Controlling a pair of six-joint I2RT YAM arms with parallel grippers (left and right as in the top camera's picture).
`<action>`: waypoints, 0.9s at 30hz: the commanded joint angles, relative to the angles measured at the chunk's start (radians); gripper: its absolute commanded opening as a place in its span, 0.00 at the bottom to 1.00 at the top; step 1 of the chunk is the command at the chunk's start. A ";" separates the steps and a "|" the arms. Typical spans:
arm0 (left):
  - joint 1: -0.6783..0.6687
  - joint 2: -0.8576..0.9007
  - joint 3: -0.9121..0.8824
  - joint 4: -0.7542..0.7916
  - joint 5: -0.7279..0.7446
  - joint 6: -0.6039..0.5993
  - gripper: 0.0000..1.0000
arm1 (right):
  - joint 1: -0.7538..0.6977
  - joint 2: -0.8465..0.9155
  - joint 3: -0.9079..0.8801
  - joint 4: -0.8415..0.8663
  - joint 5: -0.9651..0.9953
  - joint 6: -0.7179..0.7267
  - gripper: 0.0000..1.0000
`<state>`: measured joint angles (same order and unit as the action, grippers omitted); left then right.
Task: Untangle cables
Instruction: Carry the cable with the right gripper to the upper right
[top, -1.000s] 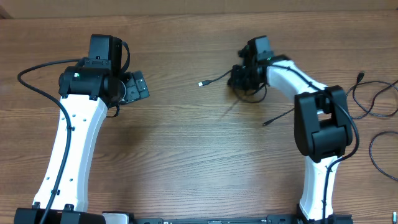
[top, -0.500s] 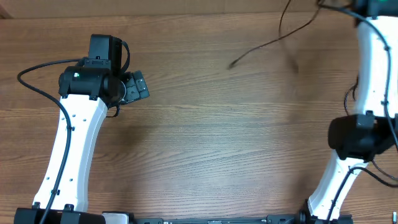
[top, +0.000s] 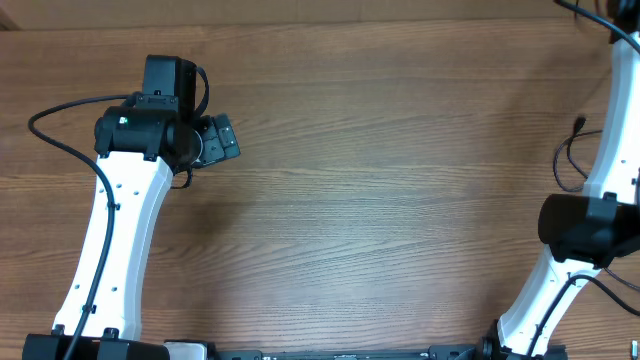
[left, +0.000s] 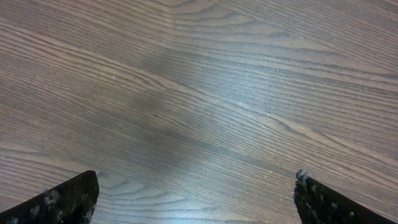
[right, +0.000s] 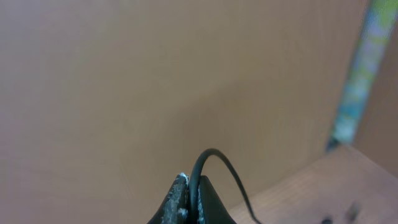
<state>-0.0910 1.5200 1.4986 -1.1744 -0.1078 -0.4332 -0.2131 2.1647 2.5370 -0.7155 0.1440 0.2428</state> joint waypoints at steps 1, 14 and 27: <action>0.003 0.000 0.010 0.004 0.004 0.022 0.99 | -0.019 -0.006 -0.166 0.013 0.073 -0.015 0.04; 0.003 0.000 0.010 0.004 0.004 0.023 0.99 | -0.049 -0.006 -0.560 0.074 0.073 -0.004 0.08; 0.003 0.000 0.010 0.004 0.004 0.022 1.00 | -0.052 -0.006 -0.565 0.021 -0.364 -0.101 1.00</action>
<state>-0.0910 1.5208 1.4986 -1.1740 -0.1074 -0.4332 -0.2611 2.1708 1.9789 -0.7151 0.0872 0.2207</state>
